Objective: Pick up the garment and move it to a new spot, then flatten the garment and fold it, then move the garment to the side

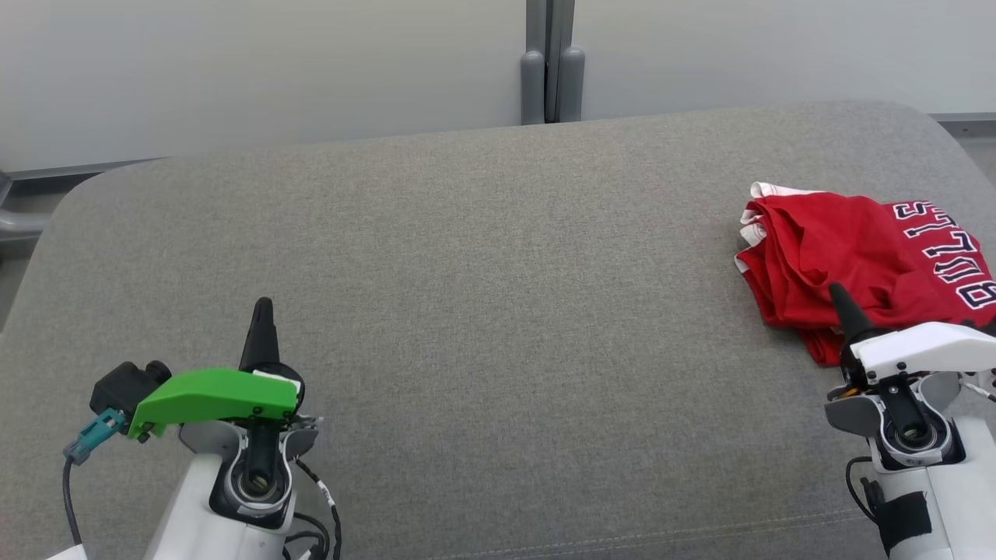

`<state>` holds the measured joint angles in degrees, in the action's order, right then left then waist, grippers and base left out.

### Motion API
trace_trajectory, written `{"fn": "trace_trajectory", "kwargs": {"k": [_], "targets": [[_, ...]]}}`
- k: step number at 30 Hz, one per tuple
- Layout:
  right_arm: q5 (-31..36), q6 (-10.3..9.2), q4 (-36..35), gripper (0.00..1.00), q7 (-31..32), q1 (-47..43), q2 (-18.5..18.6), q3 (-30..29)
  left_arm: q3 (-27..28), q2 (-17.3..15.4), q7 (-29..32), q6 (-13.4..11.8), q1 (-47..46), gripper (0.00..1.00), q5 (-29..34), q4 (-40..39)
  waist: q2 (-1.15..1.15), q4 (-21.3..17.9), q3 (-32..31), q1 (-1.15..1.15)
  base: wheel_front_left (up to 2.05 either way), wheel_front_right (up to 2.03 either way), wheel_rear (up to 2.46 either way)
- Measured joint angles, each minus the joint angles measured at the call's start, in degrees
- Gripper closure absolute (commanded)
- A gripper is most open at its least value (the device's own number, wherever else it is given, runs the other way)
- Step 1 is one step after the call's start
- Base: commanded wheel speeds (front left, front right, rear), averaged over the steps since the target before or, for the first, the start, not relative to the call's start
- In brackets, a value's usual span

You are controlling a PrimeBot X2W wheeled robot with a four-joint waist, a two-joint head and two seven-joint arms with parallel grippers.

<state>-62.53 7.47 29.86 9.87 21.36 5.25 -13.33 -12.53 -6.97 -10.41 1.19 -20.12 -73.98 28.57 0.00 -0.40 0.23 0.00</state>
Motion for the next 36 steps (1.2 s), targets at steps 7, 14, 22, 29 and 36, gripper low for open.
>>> {"fn": "trace_trajectory", "kwargs": {"k": [7, 14, 22, 29, 36], "targets": [[-3.98, 0.00, 1.47, 1.00, 1.16, 1.53, 0.51, -0.62, 0.92, 0.60, 0.27, 0.92, -1.09, 1.00, -3.37, 1.10, 0.00, 0.06, 0.14, 0.00, 0.00, 0.00, 0.00], [-7.71, 0.00, 2.94, 1.00, 2.24, 2.91, 0.79, -1.16, 1.51, 1.08, 0.53, 1.86, -2.09, 1.00, -6.60, 1.82, 0.00, 0.12, 0.28, 0.00, 0.00, 0.00, 0.00], [-11.70, 0.00, 4.50, 1.00, 3.43, 4.43, 1.08, -1.86, 2.30, 1.92, 0.77, 2.85, -3.28, 1.00, -10.09, 2.93, 0.00, 0.18, 0.44, 0.00, 0.00, 0.00, 0.00], [-14.63, 0.00, 5.54, 1.00, 4.26, 5.48, 1.32, -2.31, 2.92, 2.33, 0.96, 3.49, -4.32, 1.00, -12.67, 3.44, 0.00, 0.23, 0.56, 0.00, 0.00, 0.00, 0.00], [-17.82, 0.00, 6.80, 1.00, 5.17, 6.73, 1.60, -2.76, 3.41, 2.74, 1.10, 4.35, -5.31, 1.00, -15.45, 4.20, 0.00, 0.29, 0.70, 0.00, 0.00, 0.00, 0.00]]}}
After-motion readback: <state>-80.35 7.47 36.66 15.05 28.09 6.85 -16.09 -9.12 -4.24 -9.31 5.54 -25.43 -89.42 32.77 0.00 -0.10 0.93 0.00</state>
